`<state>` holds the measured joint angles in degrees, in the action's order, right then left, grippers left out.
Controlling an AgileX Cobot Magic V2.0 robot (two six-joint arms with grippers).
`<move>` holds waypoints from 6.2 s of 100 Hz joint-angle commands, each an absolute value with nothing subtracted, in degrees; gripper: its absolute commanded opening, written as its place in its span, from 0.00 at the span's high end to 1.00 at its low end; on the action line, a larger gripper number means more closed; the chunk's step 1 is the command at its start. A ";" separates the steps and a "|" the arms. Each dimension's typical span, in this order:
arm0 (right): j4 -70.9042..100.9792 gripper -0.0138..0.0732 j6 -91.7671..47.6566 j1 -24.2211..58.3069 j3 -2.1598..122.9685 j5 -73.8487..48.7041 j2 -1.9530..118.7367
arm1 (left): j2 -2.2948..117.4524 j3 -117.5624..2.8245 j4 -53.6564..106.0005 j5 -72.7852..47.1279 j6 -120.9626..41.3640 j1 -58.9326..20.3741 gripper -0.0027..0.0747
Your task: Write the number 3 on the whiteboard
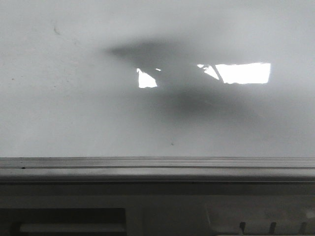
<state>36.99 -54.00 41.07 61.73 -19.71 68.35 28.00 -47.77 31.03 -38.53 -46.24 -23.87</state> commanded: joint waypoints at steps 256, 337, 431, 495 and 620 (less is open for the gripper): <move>39.97 0.89 -47.94 45.65 65.13 -28.62 61.20 | 21.89 -41.35 45.84 -42.17 -45.43 -20.91 0.65; 39.46 0.89 -54.28 58.91 69.58 -32.12 65.29 | 35.70 -46.34 58.56 -60.48 -58.79 -22.97 0.59; 40.74 0.89 -54.28 61.63 69.58 -31.93 65.29 | 41.03 -46.34 56.40 -56.75 -58.11 -22.97 0.83; 36.58 0.44 -42.67 40.91 68.09 -41.56 56.53 | 42.24 -37.63 68.53 -30.14 -54.98 -22.97 0.99; 38.02 0.91 -37.71 36.18 46.38 -28.42 39.41 | 66.92 -35.10 94.68 8.78 -67.17 -44.18 0.99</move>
<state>36.25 -37.99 36.49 44.79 -32.32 39.67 65.41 -33.74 93.93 6.75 -67.13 -44.14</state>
